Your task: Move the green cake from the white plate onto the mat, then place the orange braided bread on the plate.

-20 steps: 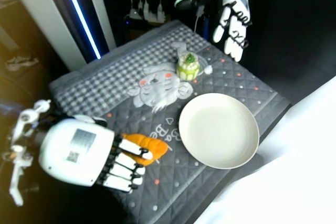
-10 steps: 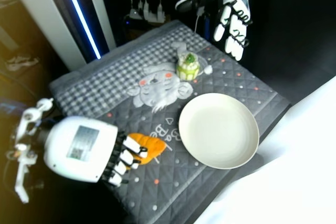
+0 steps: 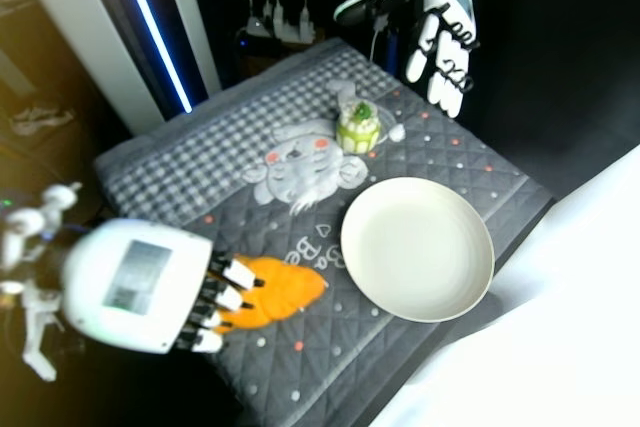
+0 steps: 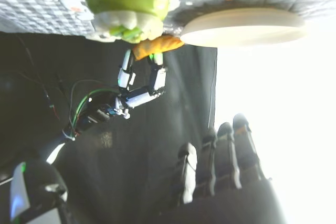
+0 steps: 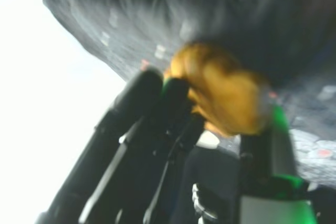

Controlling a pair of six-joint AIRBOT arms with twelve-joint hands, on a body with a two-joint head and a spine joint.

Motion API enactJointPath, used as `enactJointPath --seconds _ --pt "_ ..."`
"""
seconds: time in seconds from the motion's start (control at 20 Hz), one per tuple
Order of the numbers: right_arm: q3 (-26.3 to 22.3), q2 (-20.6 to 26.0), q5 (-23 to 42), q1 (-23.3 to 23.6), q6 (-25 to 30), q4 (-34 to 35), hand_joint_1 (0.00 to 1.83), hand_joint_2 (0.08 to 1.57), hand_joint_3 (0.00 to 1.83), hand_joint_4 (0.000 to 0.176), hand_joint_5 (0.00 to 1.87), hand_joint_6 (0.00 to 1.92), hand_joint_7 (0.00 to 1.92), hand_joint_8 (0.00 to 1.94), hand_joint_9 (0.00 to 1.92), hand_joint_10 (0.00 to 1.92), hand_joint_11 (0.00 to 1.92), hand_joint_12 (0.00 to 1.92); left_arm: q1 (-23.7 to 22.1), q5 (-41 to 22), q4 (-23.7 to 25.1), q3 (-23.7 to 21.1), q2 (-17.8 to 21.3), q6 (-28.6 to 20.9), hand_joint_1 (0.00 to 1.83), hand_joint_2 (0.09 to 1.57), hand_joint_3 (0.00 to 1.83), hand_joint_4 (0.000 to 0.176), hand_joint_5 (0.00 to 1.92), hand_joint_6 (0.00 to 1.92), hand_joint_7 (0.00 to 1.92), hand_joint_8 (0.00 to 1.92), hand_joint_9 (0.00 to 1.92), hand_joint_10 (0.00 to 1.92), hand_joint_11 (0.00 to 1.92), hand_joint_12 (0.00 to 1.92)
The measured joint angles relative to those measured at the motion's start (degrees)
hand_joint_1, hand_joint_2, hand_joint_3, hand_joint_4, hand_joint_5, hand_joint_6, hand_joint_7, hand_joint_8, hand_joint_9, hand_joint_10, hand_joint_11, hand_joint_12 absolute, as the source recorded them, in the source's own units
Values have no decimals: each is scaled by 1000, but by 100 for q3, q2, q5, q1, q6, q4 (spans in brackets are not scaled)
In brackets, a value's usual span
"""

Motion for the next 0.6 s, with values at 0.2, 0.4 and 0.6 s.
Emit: enactJointPath --seconds 0.2,0.4,0.6 --pt "-11 -17 42 0 2 -31 1417 985 0 0 1066 671 1464 16 1378 545 1310 143 17 -4 -20 -2 0 13 555 640 0 176 0 0 0 0 0 0 8 4" --pt "0 -101 -210 0 13 -308 1167 932 0 0 844 60 1036 2 1109 17 1118 37 28 -11 -46 -35 4 28 589 659 5 176 0 0 0 0 0 0 3 1" --pt "52 -264 -509 0 2 -415 982 803 0 21 320 0 503 0 688 0 860 0 28 -11 -68 -50 4 31 585 650 2 165 0 0 0 0 0 0 26 12"
